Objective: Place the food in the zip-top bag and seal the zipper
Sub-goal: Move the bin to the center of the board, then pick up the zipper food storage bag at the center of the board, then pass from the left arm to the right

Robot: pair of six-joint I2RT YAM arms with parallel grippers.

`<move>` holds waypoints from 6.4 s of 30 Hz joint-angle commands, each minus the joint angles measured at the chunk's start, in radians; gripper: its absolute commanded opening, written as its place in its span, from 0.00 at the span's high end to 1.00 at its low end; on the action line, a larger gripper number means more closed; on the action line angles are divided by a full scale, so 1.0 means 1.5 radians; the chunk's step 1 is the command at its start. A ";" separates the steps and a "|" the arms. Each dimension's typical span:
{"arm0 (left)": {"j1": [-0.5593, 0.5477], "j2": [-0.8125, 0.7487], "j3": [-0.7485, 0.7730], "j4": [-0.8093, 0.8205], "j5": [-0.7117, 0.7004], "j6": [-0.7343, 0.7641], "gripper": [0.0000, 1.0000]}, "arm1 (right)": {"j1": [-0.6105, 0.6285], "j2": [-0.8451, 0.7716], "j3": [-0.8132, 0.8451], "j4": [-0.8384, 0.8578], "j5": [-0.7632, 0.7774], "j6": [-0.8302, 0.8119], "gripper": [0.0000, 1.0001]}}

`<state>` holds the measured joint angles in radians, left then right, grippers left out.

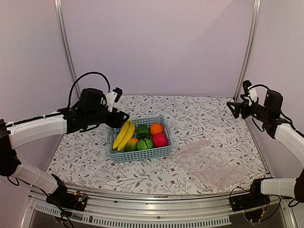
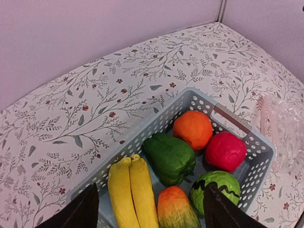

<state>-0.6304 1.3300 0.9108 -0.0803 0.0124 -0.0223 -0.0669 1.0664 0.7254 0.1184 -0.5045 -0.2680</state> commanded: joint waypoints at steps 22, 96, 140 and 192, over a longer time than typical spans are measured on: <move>-0.007 0.020 -0.059 -0.294 -0.214 -0.526 0.52 | -0.004 -0.008 -0.004 -0.055 -0.097 -0.091 0.01; -0.217 0.243 0.194 -0.007 0.125 -0.306 0.37 | -0.003 0.023 0.012 -0.113 -0.148 -0.131 0.01; -0.244 0.586 0.460 -0.018 0.320 -0.402 0.96 | -0.003 0.024 0.014 -0.125 -0.157 -0.142 0.01; -0.561 0.517 0.626 -0.107 -0.652 -0.015 1.00 | 0.196 -0.020 0.154 -0.353 -0.303 0.285 0.42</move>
<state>-1.4506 2.0773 1.8271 -0.3077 -0.9428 -0.0792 0.2195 1.0428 0.9588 -0.4042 -0.9821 0.1566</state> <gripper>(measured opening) 0.005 0.586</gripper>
